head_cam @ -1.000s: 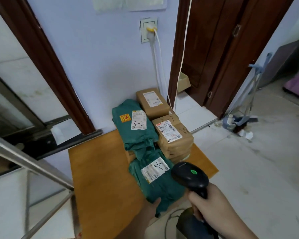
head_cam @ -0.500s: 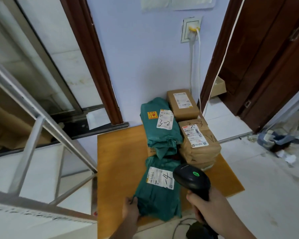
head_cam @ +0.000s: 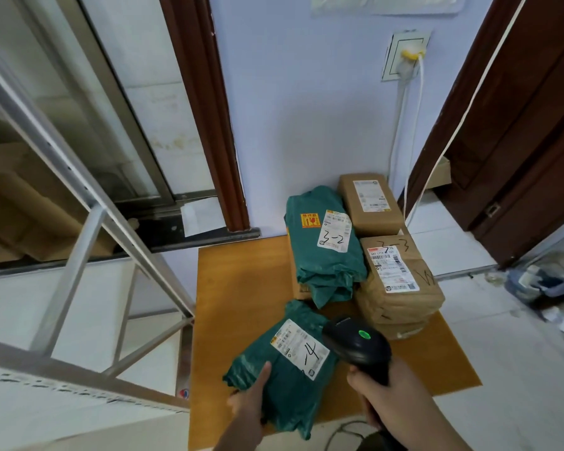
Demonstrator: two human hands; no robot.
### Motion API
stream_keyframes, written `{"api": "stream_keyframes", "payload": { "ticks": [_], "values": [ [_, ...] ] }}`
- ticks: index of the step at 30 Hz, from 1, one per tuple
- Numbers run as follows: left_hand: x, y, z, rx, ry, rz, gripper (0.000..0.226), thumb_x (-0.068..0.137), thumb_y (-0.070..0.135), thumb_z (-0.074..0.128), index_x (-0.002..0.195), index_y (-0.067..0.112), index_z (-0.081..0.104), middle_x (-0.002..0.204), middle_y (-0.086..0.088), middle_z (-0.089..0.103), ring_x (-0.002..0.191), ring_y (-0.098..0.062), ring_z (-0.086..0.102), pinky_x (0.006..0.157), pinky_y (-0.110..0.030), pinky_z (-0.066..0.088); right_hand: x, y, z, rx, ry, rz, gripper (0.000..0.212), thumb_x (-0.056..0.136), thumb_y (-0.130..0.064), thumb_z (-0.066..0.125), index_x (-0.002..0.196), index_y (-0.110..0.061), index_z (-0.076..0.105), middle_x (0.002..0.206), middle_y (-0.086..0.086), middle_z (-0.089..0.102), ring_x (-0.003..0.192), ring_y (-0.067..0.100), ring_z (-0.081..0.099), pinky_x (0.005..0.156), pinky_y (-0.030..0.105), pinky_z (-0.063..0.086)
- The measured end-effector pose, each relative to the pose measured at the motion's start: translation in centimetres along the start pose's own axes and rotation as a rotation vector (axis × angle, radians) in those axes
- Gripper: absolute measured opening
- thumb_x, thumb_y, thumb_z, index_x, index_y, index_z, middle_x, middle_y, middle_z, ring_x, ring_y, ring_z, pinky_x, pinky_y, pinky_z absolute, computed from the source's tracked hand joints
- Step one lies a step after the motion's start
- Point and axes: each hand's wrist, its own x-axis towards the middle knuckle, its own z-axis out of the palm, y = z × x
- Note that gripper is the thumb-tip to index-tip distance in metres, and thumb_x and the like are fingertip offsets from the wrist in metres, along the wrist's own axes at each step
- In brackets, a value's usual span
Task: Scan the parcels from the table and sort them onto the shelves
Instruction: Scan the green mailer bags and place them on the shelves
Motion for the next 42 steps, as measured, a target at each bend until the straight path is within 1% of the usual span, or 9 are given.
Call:
{"api": "stream_keyframes", "payload": {
  "ticks": [5,8,12,18,22,27,30,37,42],
  "values": [
    [-1.8,0.6,1.0,0.024,-0.075,0.100,0.070,0.073,0.042,0.093,0.121,0.002,0.061,0.103,-0.017,0.069,0.095,-0.039,0.068,0.086,-0.054,0.060,0.5,-0.4,0.2,-0.002,-0.023,-0.032,0.030,0.090,-0.018,0.066,0.063,-0.010,0.055,0.044,0.004,0.054,0.044,0.017,0.053,0.055,0.023,0.045],
    [-2.7,2.0,0.5,0.030,-0.035,0.191,0.051,0.092,0.041,0.078,0.119,0.000,0.061,0.093,-0.015,0.067,0.083,-0.035,0.066,0.067,-0.044,0.056,0.4,-0.7,0.4,-0.001,-0.040,-0.033,0.030,0.091,-0.018,0.065,0.064,-0.011,0.055,0.044,0.002,0.053,0.044,0.015,0.052,0.055,0.022,0.045],
    [-3.6,3.8,-1.0,-0.052,-0.096,0.225,0.037,0.095,0.034,0.075,0.119,0.007,0.064,0.102,-0.015,0.071,0.097,-0.040,0.069,0.091,-0.059,0.059,0.3,-1.3,0.7,0.009,-0.054,-0.055,0.029,0.092,-0.019,0.065,0.066,-0.011,0.055,0.044,0.000,0.053,0.044,0.012,0.053,0.055,0.021,0.046],
    [-7.5,7.0,-4.9,-0.109,-0.221,0.357,0.022,0.097,0.027,0.073,0.115,0.016,0.066,0.114,-0.014,0.074,0.102,-0.039,0.070,0.095,-0.056,0.057,0.3,-2.7,1.9,0.000,-0.027,-0.155,0.029,0.092,-0.019,0.064,0.065,-0.016,0.053,0.042,0.000,0.053,0.041,0.012,0.052,0.055,0.025,0.047],
    [-10.9,9.4,-6.2,-0.159,-0.280,0.493,0.026,0.096,0.027,0.074,0.120,0.020,0.066,0.115,-0.009,0.077,0.108,-0.036,0.072,0.091,-0.051,0.060,1.1,-3.7,3.7,-0.044,0.033,-0.222,0.039,0.088,-0.026,0.066,0.054,-0.019,0.048,0.041,-0.002,0.048,0.040,0.012,0.048,0.062,0.036,0.048],
    [-14.0,11.9,-6.2,-0.108,-0.288,0.635,0.031,0.095,0.031,0.074,0.122,0.017,0.068,0.113,-0.007,0.079,0.106,-0.033,0.075,0.096,-0.054,0.060,1.9,-4.9,6.1,-0.053,0.034,-0.244,0.033,0.081,-0.036,0.063,0.061,-0.013,0.051,0.048,0.004,0.047,0.044,0.019,0.047,0.056,0.032,0.041],
    [-15.1,12.7,-5.9,-0.093,-0.319,0.665,0.028,0.097,0.031,0.072,0.122,0.020,0.066,0.114,-0.008,0.078,0.106,-0.032,0.075,0.099,-0.056,0.058,2.0,-5.5,6.9,-0.029,0.055,-0.260,0.027,0.082,-0.030,0.064,0.061,-0.016,0.053,0.049,0.002,0.047,0.045,0.019,0.045,0.054,0.033,0.040],
    [-16.0,12.8,-5.7,-0.084,-0.352,0.730,0.020,0.100,0.026,0.068,0.117,0.016,0.069,0.104,-0.005,0.081,0.098,-0.029,0.078,0.093,-0.050,0.061,1.9,-5.5,7.3,-0.045,0.096,-0.295,0.025,0.085,-0.022,0.063,0.064,-0.016,0.050,0.052,0.003,0.044,0.048,0.020,0.042,0.054,0.033,0.036],
    [-15.9,12.3,-5.8,-0.077,-0.352,0.721,0.019,0.099,0.027,0.069,0.114,0.015,0.070,0.102,-0.005,0.082,0.098,-0.030,0.078,0.095,-0.053,0.060,1.5,-5.2,7.4,-0.050,0.093,-0.287,0.020,0.081,-0.029,0.062,0.067,-0.017,0.052,0.055,0.006,0.045,0.050,0.020,0.043,0.055,0.035,0.035]
  ]
}}
